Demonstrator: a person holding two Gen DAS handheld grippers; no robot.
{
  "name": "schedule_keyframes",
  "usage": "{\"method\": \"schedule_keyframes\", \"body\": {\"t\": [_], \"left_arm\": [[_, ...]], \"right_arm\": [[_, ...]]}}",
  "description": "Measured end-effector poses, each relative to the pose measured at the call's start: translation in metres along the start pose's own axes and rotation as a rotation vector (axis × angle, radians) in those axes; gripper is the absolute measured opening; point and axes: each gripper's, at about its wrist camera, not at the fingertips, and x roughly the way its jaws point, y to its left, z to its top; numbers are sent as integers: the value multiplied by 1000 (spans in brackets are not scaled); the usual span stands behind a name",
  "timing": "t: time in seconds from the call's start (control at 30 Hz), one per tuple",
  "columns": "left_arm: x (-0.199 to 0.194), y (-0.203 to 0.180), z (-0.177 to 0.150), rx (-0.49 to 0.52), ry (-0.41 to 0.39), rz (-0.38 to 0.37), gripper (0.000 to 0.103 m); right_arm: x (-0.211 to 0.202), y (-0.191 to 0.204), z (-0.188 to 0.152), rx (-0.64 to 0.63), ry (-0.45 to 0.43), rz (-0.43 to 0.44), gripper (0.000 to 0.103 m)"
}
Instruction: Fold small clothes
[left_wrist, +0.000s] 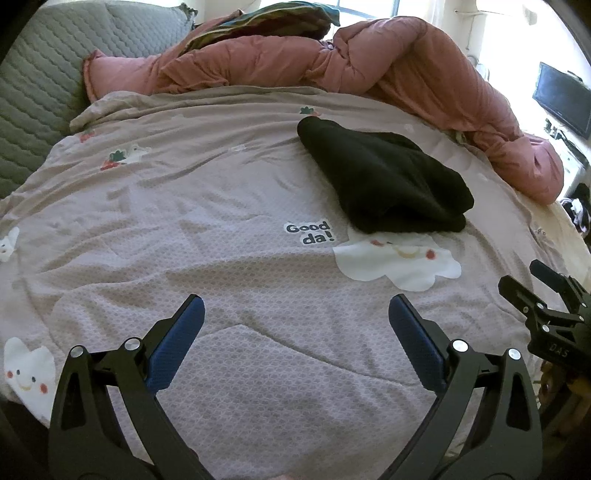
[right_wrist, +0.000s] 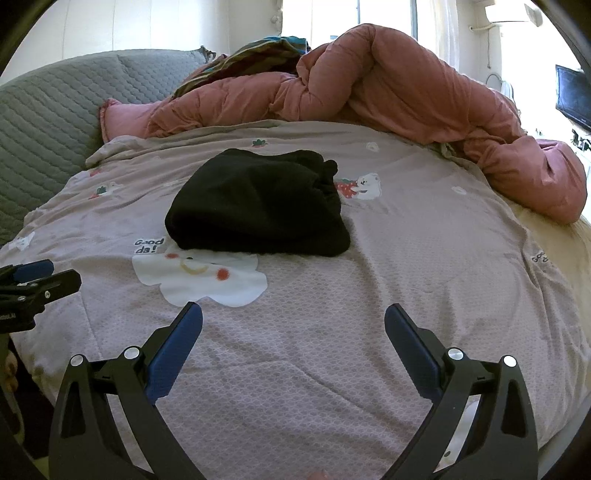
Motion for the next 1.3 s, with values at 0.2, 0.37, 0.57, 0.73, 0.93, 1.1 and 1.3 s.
{"method": "schedule_keyframes", "body": {"t": [0.2,0.37,0.57,0.73,0.93,1.1,1.3], "left_arm": [[-1,-1,0,1,-2,0,94],[-2,0,0,-3,-2,4,94],[-5,-3,1,6,-3,7,94],[-6,-4,1,8,-4,8,94],[-7,-4,1,8,-3,10,94],[-6,-3,2,8,1,14,94],[-6,-4,1,12,5,15,94]], "right_arm": [[-1,0,1,2,-1,-1,98],[-4,0,0,-1,-5,-6,98],[-5,0,1,-7,-8,-6,98],[-5,0,1,-6,-4,-6,98],[-6,0,2,-6,-8,-7,98],[-6,1,3,-11,-5,-7,98],[-5,1,3,-11,-4,-8,98]]}}
